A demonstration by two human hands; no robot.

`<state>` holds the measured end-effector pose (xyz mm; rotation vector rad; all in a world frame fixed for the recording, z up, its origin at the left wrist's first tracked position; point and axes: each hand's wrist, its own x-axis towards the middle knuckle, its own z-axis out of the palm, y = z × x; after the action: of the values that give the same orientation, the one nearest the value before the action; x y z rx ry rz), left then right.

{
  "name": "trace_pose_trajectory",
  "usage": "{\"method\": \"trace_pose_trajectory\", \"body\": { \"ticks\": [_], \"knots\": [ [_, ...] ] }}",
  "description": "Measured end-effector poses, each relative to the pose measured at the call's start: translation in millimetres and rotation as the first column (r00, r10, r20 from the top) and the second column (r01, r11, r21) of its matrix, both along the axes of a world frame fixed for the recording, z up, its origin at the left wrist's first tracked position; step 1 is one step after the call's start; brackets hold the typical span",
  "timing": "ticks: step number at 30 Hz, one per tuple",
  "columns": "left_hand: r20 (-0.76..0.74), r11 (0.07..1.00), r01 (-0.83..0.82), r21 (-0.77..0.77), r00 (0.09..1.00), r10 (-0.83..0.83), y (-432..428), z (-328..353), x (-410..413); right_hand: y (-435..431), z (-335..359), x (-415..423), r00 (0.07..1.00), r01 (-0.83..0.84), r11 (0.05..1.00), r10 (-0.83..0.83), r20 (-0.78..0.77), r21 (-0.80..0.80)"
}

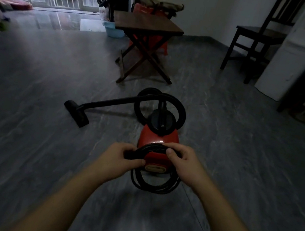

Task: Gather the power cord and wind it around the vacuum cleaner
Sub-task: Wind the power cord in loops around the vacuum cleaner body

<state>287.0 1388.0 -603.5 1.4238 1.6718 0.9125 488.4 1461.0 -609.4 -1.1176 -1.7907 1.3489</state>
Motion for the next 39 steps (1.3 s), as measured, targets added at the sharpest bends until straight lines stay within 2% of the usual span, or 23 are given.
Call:
{"method": "trace_pose_trajectory", "body": {
  "ticks": [3, 6, 8, 11, 13, 16, 19, 25, 30, 33, 39],
  "knots": [
    [-0.085, 0.998, 0.04, 0.047, 0.996, -0.035, -2.5, 3.3, 6.2, -3.9, -3.1, -3.4, 0.995, -0.079, 0.997, 0.078, 0.067, 0.017],
    [-0.343, 0.987, 0.125, 0.102, 0.936, -0.083, -4.2, 2.2, 10.2, -6.8, -9.5, -7.7, 0.983, -0.143, 0.99, 0.142, 0.117, -0.005],
    [-0.422, 0.981, 0.168, 0.096, 0.9, -0.112, -4.9, -0.1, 9.5, -8.3, -11.0, -9.5, 0.984, -0.146, 0.989, 0.145, 0.105, 0.005],
    [-0.378, 0.983, 0.134, 0.124, 0.922, -0.078, -3.5, -0.2, 8.0, -7.7, -7.6, -9.9, 0.995, -0.103, 0.995, 0.103, 0.011, -0.013],
    [-0.296, 0.985, 0.089, 0.149, 0.954, -0.041, -2.1, 2.0, 8.0, -5.4, -4.7, -9.1, 0.996, -0.077, 0.997, 0.076, -0.039, -0.026],
    [-0.18, 0.98, 0.029, 0.198, 0.984, 0.007, -0.7, 4.0, 6.1, -2.2, -1.0, -5.0, 0.998, -0.063, 0.997, 0.064, -0.019, 0.046],
    [-0.117, 0.97, -0.022, 0.244, 0.992, 0.052, -1.4, 5.0, 1.9, -2.1, -2.7, -1.7, 0.997, -0.07, 0.996, 0.069, 0.022, 0.048],
    [0.03, 0.96, -0.182, 0.214, 0.983, 0.179, -1.9, 8.6, -10.7, 3.7, -15.7, 5.3, 0.989, -0.013, 0.997, 0.001, 0.149, 0.081],
    [0.023, 0.955, -0.226, 0.194, 0.974, 0.226, -4.2, 5.5, -12.4, 4.5, -24.5, 3.5, 0.969, 0.028, 0.989, -0.063, 0.241, 0.145],
    [0.015, 0.949, -0.259, 0.18, 0.965, 0.261, -3.5, 1.9, -13.6, 6.0, -26.3, 0.6, 0.972, 0.085, 0.988, -0.111, 0.209, 0.13],
    [0.08, 0.931, -0.334, 0.149, 0.942, 0.325, -2.1, -7.7, -12.6, 6.0, -24.3, -1.9, 0.991, 0.069, 0.997, -0.071, 0.117, 0.028]
  ]
}}
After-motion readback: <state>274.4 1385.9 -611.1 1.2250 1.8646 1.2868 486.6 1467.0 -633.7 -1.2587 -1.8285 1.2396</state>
